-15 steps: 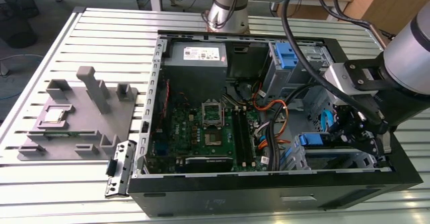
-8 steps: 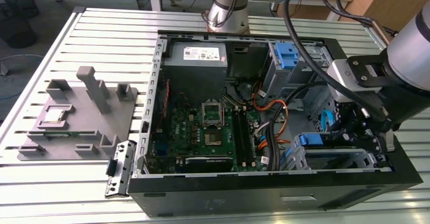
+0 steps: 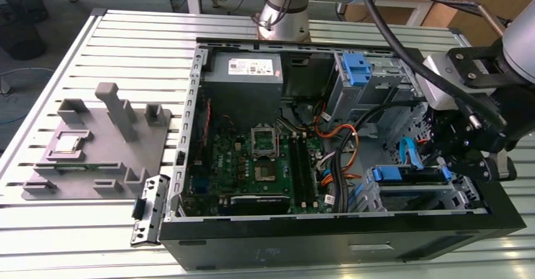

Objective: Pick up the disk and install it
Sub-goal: 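Insert the first disk wire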

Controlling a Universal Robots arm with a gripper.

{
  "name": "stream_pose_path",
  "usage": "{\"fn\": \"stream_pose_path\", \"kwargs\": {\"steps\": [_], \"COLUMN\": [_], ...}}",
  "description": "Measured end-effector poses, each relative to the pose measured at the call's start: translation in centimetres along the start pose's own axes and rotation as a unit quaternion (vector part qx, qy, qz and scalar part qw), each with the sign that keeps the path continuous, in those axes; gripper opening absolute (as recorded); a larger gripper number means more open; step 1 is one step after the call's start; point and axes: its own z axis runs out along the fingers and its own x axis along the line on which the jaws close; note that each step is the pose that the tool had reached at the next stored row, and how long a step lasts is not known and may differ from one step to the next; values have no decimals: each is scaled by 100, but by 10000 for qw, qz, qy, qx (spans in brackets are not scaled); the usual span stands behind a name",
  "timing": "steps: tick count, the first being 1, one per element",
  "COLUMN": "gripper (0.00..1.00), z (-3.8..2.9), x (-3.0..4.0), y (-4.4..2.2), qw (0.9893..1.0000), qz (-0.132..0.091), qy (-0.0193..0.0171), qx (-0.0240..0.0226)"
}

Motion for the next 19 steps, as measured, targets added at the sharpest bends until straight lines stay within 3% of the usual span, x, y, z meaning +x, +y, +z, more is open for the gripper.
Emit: {"fn": "stream_pose_path", "kwargs": {"steps": [6,8,19], "gripper": [24,24,24], "z": [-4,-112,-117], "x": [-1,-13,-13], "y": [0,-8,-14], "qw": [10000,10000,10000], "qz": [0,0,1], "qy": [1,1,2], "qx": [0,0,-6]}}
